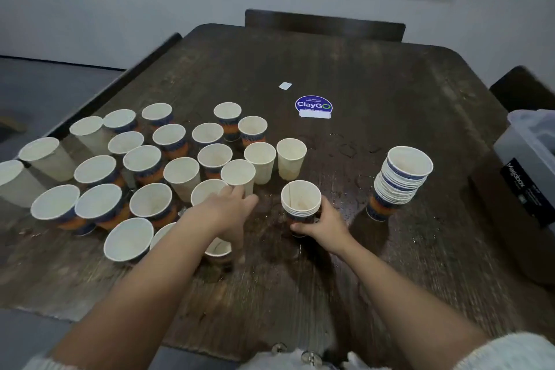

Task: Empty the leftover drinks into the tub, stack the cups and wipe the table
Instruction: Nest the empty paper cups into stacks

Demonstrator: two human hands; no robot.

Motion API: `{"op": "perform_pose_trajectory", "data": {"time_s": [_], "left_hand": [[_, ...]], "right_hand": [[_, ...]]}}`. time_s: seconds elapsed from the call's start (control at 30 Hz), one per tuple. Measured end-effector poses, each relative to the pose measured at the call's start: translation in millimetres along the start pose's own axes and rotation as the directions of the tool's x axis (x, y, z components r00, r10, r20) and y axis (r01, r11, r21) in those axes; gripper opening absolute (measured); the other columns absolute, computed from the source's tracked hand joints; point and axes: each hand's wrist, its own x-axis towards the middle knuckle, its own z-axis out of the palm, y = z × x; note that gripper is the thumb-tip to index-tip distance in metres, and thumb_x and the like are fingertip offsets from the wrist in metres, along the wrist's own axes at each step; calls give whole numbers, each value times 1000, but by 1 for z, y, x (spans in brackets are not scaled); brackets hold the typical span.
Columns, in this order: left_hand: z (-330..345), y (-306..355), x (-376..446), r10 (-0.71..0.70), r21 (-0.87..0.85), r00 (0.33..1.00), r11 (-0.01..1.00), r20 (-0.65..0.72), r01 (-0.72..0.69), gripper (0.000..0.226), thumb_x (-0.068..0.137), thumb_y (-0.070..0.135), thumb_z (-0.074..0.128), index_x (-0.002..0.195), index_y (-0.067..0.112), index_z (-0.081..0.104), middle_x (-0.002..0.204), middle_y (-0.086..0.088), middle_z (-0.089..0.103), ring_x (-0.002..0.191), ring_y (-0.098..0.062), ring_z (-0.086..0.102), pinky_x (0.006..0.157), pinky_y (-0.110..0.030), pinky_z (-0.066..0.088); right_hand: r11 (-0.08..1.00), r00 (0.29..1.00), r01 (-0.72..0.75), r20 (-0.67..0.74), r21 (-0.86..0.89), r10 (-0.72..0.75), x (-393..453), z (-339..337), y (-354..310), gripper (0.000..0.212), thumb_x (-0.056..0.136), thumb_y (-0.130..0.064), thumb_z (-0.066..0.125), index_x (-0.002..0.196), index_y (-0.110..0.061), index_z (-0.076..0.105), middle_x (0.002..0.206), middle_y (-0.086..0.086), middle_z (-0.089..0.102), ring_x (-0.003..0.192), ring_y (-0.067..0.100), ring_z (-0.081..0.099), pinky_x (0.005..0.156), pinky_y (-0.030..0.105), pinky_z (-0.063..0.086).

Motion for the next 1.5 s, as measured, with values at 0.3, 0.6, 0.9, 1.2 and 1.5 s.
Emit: {"op": "perform_pose_trajectory", "data": {"time_s": [0.3, 0.6, 0.9, 1.2, 1.5], "left_hand": [[36, 1, -9, -74, 147, 991, 985, -108, 89, 60, 85, 32, 65, 136, 17, 37, 136, -9, 45, 126, -28, 42, 99, -41, 37], [-45, 21, -28, -50, -186, 867, 981, -496, -50, 60, 81, 57, 61, 120, 18, 38, 120, -2, 54, 111, -26, 49, 93, -41, 34], [-51, 53, 17, 99, -151, 854, 968, -511, -203, 68, 86, 55, 57, 138, 19, 34, 143, -4, 40, 128, -28, 38, 101, -43, 30], [15, 63, 59, 170, -173, 907, 952, -385, -252, 100, 84, 76, 36, 154, 22, -10, 161, 3, -18, 147, -16, -17, 118, -52, -3], [10, -23, 39, -442, -502, 803, 839, -400, 211, 99, 76, 68, 62, 151, 18, 18, 155, -12, 24, 141, -31, 24, 111, -48, 27]], "right_hand": [[1000, 1000, -14, 1, 24, 14, -12, 9, -1, 84, 70, -24, 87, 140, -15, 42, 137, 2, 54, 127, 22, 48, 101, 31, 37], [1000, 1000, 1, -11, 27, 0, -18, 9, 4, 83, 64, -17, 90, 135, -18, 47, 128, 1, 60, 119, 19, 55, 101, 38, 45], [996, 999, 42, 26, 75, -44, -16, -5, 1, 73, 71, -9, 85, 133, -16, 47, 116, -6, 60, 107, 10, 56, 72, 1, 40], [992, 991, 130, 21, -4, -130, -7, -8, 1, 77, 73, -22, 85, 138, -21, 44, 126, -8, 58, 115, 8, 55, 93, 20, 44], [996, 998, 62, 1, 66, -62, 9, -9, -6, 78, 71, -21, 86, 137, -18, 44, 125, -5, 55, 116, 11, 49, 98, 26, 40]]}}
